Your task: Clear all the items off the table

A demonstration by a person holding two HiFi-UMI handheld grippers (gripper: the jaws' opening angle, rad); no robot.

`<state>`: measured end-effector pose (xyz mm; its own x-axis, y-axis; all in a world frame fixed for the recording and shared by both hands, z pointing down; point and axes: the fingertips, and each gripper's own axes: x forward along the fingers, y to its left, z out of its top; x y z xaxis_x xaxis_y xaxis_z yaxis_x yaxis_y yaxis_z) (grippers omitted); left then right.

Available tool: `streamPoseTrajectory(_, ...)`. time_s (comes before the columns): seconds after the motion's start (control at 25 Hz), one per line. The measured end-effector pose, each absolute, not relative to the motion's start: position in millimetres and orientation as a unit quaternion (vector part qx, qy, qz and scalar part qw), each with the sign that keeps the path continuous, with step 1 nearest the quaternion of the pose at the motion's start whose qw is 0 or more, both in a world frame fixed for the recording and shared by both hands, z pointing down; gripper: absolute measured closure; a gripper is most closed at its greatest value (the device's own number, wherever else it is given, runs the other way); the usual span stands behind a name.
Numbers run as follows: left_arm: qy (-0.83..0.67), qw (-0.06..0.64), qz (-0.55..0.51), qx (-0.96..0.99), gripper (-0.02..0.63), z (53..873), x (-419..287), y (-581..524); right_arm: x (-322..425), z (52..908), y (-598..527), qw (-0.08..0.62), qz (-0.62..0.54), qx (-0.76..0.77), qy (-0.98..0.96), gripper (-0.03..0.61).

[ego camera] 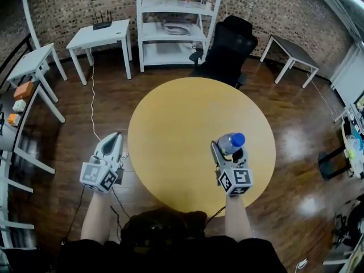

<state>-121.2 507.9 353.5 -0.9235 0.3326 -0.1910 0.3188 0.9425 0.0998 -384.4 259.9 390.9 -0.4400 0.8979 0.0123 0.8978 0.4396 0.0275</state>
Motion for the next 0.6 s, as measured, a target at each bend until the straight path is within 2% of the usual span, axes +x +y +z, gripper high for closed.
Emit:
streamPoseTrajectory(0.28, 0.967, 0.104, 0.040, 0.231, 0.614, 364, -78, 506, -362, 395, 296, 0.000, 0.015, 0.590, 0.808, 0.198)
streamPoseTrajectory(0.6, 0.961, 0.101, 0.042, 0.255, 0.614, 373, -73, 509, -367, 407, 325, -0.012, 0.024, 0.618, 0.786, 0.199)
